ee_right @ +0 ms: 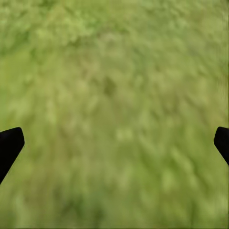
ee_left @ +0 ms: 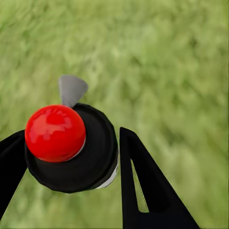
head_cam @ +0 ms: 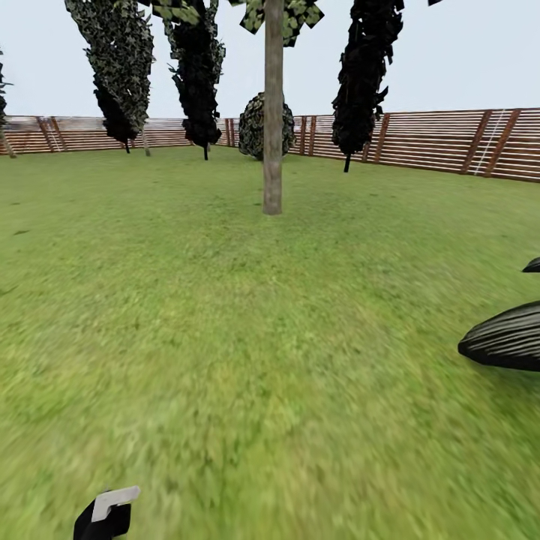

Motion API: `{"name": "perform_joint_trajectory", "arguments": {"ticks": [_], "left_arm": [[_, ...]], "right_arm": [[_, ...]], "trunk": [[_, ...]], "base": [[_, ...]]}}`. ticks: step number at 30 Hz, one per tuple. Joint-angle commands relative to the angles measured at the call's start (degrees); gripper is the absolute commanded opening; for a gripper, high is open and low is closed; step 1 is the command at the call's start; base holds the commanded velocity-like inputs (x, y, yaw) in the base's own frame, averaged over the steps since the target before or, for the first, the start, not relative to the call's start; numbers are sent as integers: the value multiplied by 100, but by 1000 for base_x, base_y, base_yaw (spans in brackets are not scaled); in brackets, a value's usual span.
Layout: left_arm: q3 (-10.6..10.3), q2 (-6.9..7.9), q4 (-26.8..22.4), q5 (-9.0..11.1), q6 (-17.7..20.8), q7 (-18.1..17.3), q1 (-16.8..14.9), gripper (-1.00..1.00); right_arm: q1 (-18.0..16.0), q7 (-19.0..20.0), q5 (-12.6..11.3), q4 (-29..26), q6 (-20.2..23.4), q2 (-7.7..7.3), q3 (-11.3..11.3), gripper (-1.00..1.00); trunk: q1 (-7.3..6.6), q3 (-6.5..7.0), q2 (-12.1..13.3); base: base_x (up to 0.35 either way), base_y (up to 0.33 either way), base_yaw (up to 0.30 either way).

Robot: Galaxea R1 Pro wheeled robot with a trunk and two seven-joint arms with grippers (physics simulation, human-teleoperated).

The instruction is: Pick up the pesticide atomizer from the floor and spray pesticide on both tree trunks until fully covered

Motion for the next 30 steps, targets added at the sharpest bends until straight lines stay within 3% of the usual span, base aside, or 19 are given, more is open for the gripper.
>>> {"name": "perform_joint_trajectory", "arguments": {"ticks": [1,30], "left_arm": [[-6,0,4,33,-19,1,-3,-100],[0,0,4,33,-16,1,-3,-100]], "right_arm": [[-3,-40,63,3,-14,2,-33,100],[-3,-40,63,3,-13,2,-32,100]], "trunk": [[2,-5,-2],[2,-5,-2]], "base": [[335,76,0],[335,76,0]]}}
